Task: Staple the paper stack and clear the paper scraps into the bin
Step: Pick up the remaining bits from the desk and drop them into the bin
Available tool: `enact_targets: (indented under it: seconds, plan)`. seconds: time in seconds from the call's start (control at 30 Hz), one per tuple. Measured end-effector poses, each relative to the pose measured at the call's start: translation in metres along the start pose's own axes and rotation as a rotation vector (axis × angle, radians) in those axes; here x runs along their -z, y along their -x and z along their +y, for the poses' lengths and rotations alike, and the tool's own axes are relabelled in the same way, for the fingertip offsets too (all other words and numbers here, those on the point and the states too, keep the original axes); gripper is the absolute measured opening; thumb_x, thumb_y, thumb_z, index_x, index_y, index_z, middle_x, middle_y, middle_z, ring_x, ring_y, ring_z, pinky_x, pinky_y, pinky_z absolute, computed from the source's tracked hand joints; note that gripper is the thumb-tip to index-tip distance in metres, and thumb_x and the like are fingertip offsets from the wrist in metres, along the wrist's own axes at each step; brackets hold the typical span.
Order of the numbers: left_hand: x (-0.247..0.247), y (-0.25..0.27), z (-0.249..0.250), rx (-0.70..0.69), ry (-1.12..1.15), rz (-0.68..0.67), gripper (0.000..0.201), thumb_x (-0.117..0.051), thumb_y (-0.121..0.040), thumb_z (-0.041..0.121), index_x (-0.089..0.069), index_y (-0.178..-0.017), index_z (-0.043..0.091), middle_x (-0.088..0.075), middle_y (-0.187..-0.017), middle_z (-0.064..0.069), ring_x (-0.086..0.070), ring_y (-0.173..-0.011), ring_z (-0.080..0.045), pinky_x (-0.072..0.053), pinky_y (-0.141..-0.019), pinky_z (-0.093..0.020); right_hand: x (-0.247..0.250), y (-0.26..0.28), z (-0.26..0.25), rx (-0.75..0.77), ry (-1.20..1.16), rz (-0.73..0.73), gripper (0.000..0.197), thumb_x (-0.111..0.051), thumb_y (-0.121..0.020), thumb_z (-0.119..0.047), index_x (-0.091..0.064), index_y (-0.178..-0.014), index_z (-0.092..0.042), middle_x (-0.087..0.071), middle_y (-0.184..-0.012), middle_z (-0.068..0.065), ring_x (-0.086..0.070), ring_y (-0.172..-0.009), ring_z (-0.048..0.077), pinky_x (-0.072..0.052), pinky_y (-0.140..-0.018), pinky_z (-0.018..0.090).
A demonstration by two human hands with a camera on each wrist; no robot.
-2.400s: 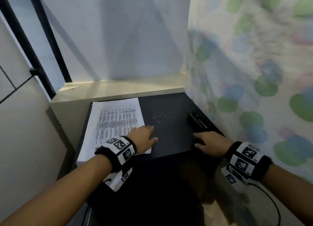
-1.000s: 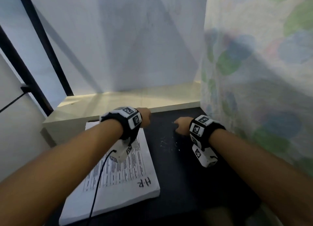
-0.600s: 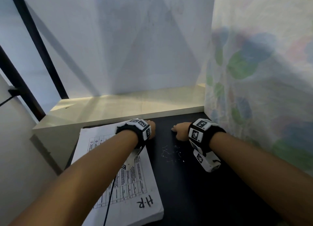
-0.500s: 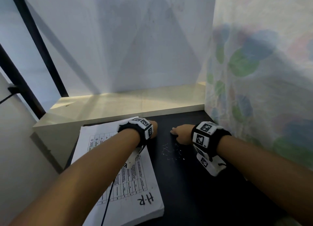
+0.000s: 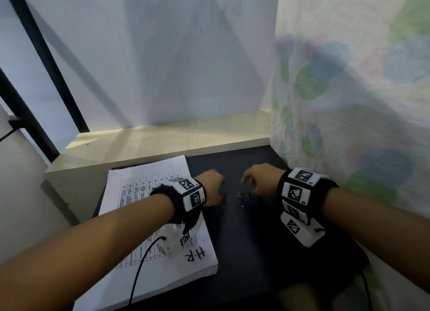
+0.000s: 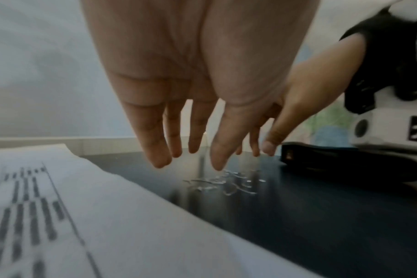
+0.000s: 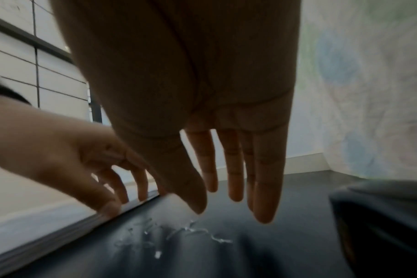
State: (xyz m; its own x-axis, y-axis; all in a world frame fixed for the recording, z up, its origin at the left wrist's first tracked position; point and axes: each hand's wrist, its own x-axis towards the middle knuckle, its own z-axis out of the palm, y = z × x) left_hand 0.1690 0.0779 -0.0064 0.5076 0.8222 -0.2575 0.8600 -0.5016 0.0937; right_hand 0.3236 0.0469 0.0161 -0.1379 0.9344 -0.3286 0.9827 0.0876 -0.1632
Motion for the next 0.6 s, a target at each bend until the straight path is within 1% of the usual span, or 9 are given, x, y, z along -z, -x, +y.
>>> enact_targets:
  seconds: [0.07,0.13,0.17,0.2,0.27,0.33,0.43,0.5,0.6]
  plan:
    - [0.004,-0.004,-0.003,0.067,-0.025,-0.002,0.051,-0.065,-0.083,0.024,-0.054,-0.129,0.007,-0.052,-0.132,-0.013,-0.054,-0.120,-0.028,-0.046,-0.100,-0.034,-0.006,-0.002,0.000,-0.061,0.051,-0.025,0.043,-0.060,-0.086,-0.011,-0.056,-0.129,-0.007,-0.057,-0.131,0.010,-0.056,-0.119,0.026,-0.047,-0.099,0.031]
    - [0.004,-0.007,-0.002,0.098,-0.065,-0.087,0.047,-0.070,-0.080,0.024,-0.060,-0.120,0.002,-0.061,-0.125,-0.015,-0.060,-0.114,-0.030,-0.050,-0.092,-0.034,-0.012,-0.002,-0.005,-0.081,0.125,-0.075,0.036,-0.060,-0.086,-0.012,-0.061,-0.119,0.000,-0.062,-0.119,0.014,-0.061,-0.107,0.028,-0.052,-0.094,0.034]
    - [0.002,-0.008,0.001,0.095,-0.069,-0.125,0.043,-0.070,-0.080,0.023,-0.063,-0.116,0.000,-0.064,-0.122,-0.016,-0.062,-0.112,-0.030,-0.051,-0.089,-0.034,-0.015,-0.001,-0.010,-0.078,0.151,-0.079,0.033,-0.058,-0.086,-0.012,-0.061,-0.116,0.001,-0.061,-0.115,0.015,-0.061,-0.104,0.028,-0.052,-0.093,0.035]
    - [-0.001,-0.011,0.005,0.088,-0.050,-0.140,0.039,-0.069,-0.081,0.021,-0.064,-0.114,-0.001,-0.065,-0.121,-0.016,-0.063,-0.111,-0.031,-0.050,-0.089,-0.034,-0.018,0.000,-0.014,-0.071,0.169,-0.073,0.032,-0.057,-0.087,-0.011,-0.061,-0.116,0.002,-0.060,-0.118,0.016,-0.060,-0.107,0.029,-0.051,-0.093,0.035]
    - [-0.007,-0.016,0.012,0.063,0.020,-0.113,0.035,-0.064,-0.084,0.016,-0.065,-0.114,-0.002,-0.066,-0.121,-0.017,-0.062,-0.111,-0.031,-0.049,-0.092,-0.035,-0.025,0.000,-0.024,-0.044,0.192,-0.060,0.032,-0.057,-0.088,-0.011,-0.058,-0.118,0.001,-0.055,-0.127,0.018,-0.058,-0.114,0.031,-0.049,-0.096,0.035]
    - [-0.009,-0.019,0.020,0.074,0.076,-0.087,0.032,-0.061,-0.086,0.013,-0.065,-0.114,-0.003,-0.066,-0.120,-0.019,-0.062,-0.111,-0.032,-0.049,-0.092,-0.035,-0.029,0.000,-0.031,-0.016,0.191,-0.059,0.030,-0.055,-0.090,-0.010,-0.058,-0.117,0.002,-0.052,-0.130,0.019,-0.055,-0.118,0.032,-0.047,-0.097,0.035]
    - [-0.004,-0.028,0.016,0.117,0.104,-0.045,0.031,-0.062,-0.085,0.011,-0.064,-0.114,0.000,-0.065,-0.122,-0.017,-0.062,-0.113,-0.030,-0.049,-0.093,-0.033,-0.026,-0.001,-0.032,-0.014,0.124,-0.018,0.019,-0.055,-0.088,-0.007,-0.060,-0.105,-0.001,-0.060,-0.122,0.020,-0.060,-0.111,0.032,-0.050,-0.088,0.034]
    - [0.003,-0.034,0.002,0.167,0.103,0.000,0.033,-0.058,-0.088,0.011,-0.060,-0.120,0.003,-0.061,-0.128,-0.014,-0.059,-0.118,-0.028,-0.046,-0.099,-0.032,-0.021,-0.003,-0.027,-0.037,0.073,0.028,0.023,-0.056,-0.087,-0.008,-0.061,-0.107,0.002,-0.064,-0.117,0.020,-0.063,-0.108,0.033,-0.052,-0.085,0.033]
    - [0.011,-0.043,-0.021,0.249,-0.006,0.022,0.036,-0.049,-0.093,0.009,-0.053,-0.127,-0.001,-0.054,-0.135,-0.016,-0.053,-0.125,-0.030,-0.042,-0.106,-0.034,-0.024,-0.011,-0.018,-0.008,0.078,-0.010,0.031,-0.057,-0.085,-0.011,-0.062,-0.114,0.001,-0.060,-0.122,0.017,-0.061,-0.110,0.031,-0.053,-0.091,0.035]
